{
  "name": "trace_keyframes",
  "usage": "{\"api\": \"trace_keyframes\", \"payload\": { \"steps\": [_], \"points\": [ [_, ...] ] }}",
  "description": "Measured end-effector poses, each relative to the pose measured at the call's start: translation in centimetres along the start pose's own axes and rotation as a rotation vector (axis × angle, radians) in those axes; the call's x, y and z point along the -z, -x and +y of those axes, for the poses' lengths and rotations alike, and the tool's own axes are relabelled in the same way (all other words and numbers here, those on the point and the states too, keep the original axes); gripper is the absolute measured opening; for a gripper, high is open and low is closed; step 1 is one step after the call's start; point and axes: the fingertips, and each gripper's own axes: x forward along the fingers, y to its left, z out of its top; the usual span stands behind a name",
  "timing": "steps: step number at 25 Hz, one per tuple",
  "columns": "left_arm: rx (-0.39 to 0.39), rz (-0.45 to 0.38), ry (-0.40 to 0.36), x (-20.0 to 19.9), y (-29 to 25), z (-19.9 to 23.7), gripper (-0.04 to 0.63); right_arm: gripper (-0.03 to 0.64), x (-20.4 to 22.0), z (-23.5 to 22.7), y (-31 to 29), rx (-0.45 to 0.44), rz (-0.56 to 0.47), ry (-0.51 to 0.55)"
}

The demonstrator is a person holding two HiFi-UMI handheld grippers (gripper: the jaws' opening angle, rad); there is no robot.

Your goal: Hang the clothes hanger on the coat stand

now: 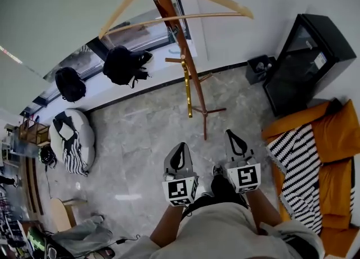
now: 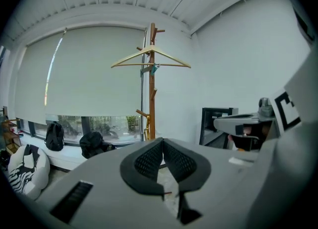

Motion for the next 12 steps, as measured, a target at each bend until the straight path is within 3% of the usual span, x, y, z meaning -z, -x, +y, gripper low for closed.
{"api": "trace_keyframes", "payload": {
  "steps": [4, 12],
  "points": [
    [0.012, -0.032, 0.015, 0.0, 4.1, -2.2, 0.011, 0.005, -0.2, 1.8, 3.6, -0.003, 0.016, 0.016],
    [0.012, -0.073, 0.08, 0.9, 11.8, -2.7, 0.011, 0.005, -3.6, 6.7, 10.8, 0.011, -0.031, 0.066]
  ]
}}
